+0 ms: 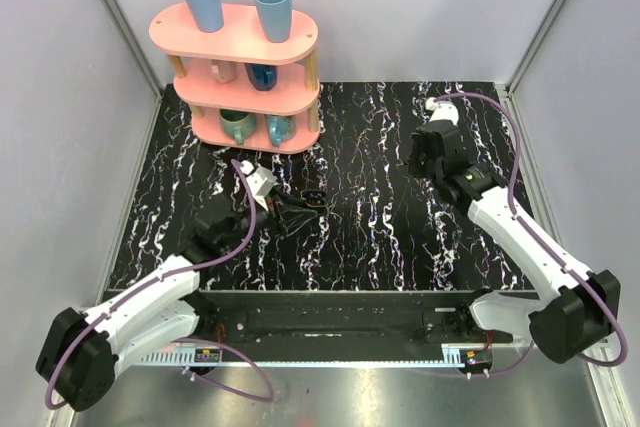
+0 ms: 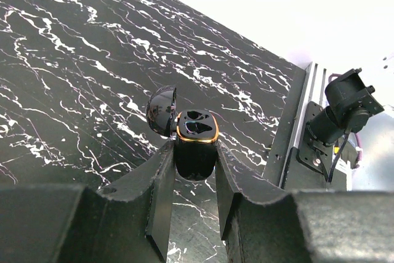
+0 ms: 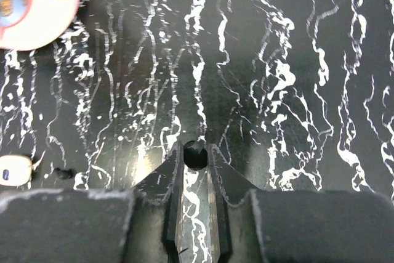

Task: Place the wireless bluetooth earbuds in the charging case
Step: Place the earbud in the charging case.

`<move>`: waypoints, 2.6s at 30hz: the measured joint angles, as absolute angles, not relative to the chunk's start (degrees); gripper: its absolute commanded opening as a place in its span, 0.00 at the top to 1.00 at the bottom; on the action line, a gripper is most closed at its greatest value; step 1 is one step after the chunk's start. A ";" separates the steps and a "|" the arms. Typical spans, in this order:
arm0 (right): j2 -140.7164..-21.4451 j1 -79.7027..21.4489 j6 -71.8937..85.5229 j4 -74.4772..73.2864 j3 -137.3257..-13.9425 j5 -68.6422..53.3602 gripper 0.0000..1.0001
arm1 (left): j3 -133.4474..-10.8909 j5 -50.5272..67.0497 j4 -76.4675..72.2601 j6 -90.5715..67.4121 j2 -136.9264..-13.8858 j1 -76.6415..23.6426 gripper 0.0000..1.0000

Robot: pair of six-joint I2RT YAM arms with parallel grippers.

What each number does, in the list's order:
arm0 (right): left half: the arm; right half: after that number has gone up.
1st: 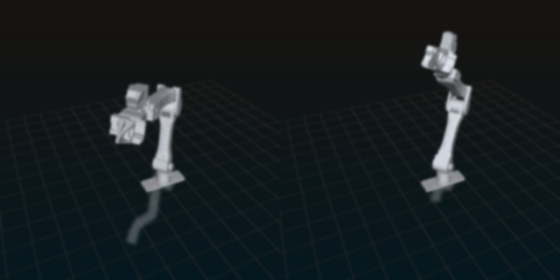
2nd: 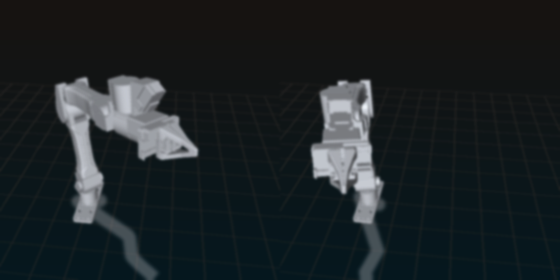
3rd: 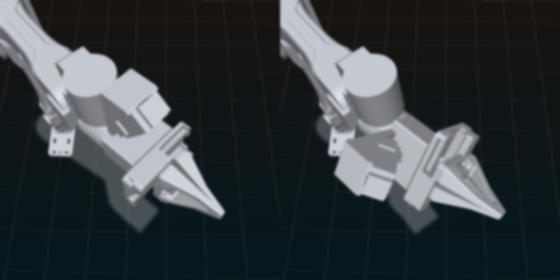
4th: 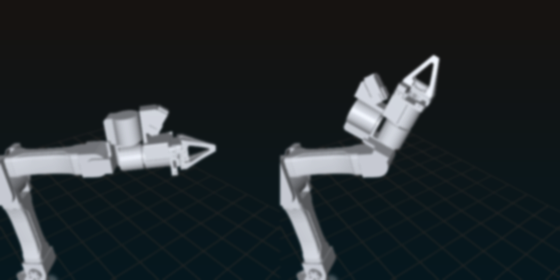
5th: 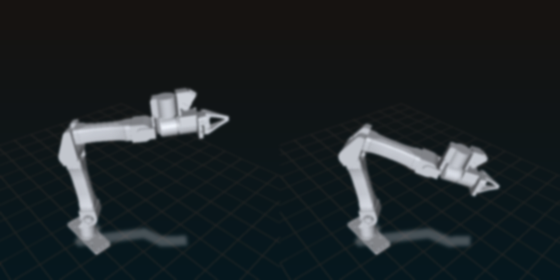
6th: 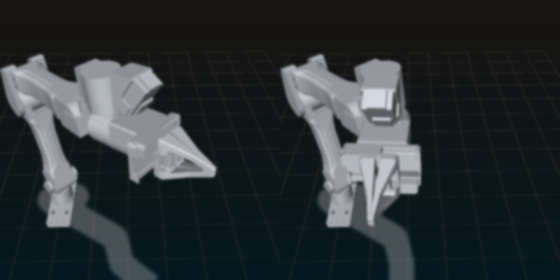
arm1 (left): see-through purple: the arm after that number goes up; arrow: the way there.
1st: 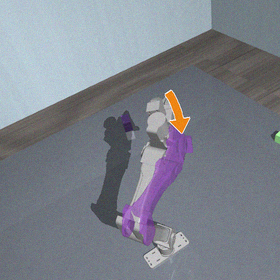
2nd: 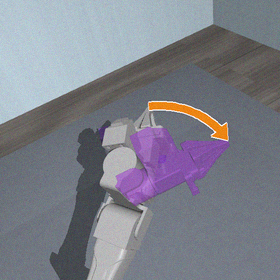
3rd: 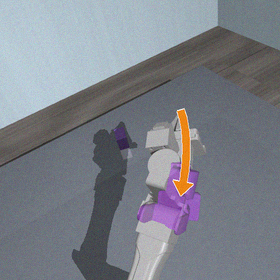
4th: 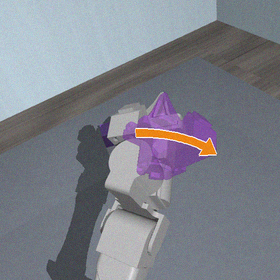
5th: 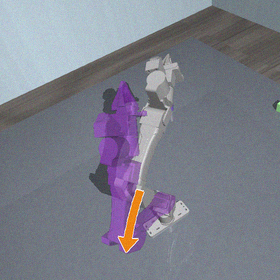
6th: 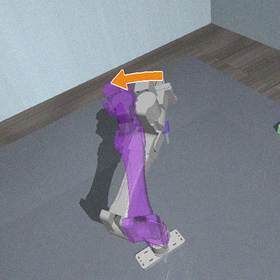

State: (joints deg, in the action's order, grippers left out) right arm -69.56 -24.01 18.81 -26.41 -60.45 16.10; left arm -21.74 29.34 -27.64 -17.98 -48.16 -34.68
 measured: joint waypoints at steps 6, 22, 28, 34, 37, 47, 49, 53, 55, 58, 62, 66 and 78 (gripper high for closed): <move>-68.05 -33.28 10.68 -26.39 -64.23 19.14 1.00 | -22.96 30.98 -26.59 -17.98 -50.26 -34.85 1.00; -70.22 -55.90 -5.54 -27.53 -72.34 26.39 1.00 | -25.17 33.23 -25.98 -17.98 -52.36 -35.20 1.00; -72.93 -62.06 -7.81 -29.87 -73.49 28.91 1.00 | -25.67 33.21 -25.69 -18.00 -52.36 -35.20 1.00; -74.41 -66.46 -7.97 -30.00 -74.32 30.59 1.00 | -25.80 33.06 -25.71 -18.15 -52.36 -35.24 1.00; -75.57 -67.75 -8.14 -29.98 -74.85 31.22 1.00 | -25.80 32.93 -25.74 -18.50 -52.36 -35.24 1.00; -77.38 -69.28 -8.73 -30.30 -74.87 33.10 1.00 | -25.80 32.29 -25.85 -19.33 -51.29 -35.24 1.00; -77.38 -69.34 -8.84 -30.30 -74.85 33.54 1.00 | -25.80 32.27 -26.00 -19.38 -50.76 -35.24 1.00; -77.56 -69.38 -9.43 -30.26 -74.78 34.15 1.00 | -25.80 32.29 -26.24 -19.53 -50.43 -35.24 1.00; -77.82 -69.45 -9.85 -30.13 -74.67 34.89 1.00 | -25.80 32.29 -26.22 -19.55 -50.43 -35.24 1.00; -78.32 -69.52 -10.44 -29.63 -74.37 35.57 1.00 | -25.80 32.29 -26.13 -19.68 -50.43 -35.24 1.00; -78.81 -69.78 -10.94 -28.73 -74.02 36.82 1.00 | -25.80 32.32 -26.06 -19.92 -50.43 -35.24 1.00; -78.83 -69.95 -11.20 -27.14 -72.93 38.15 1.00 | -25.80 32.32 -26.50 -20.08 -50.46 -35.24 1.00; -78.78 -70.30 -11.42 -24.29 -71.79 38.61 1.00 | -25.80 32.29 -28.42 -20.99 -51.11 -35.24 1.00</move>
State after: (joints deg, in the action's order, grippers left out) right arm -78.78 -70.30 -11.42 -24.29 -71.79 38.61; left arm -25.80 32.29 -28.42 -20.99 -51.11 -35.24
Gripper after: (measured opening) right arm 0.201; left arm 0.329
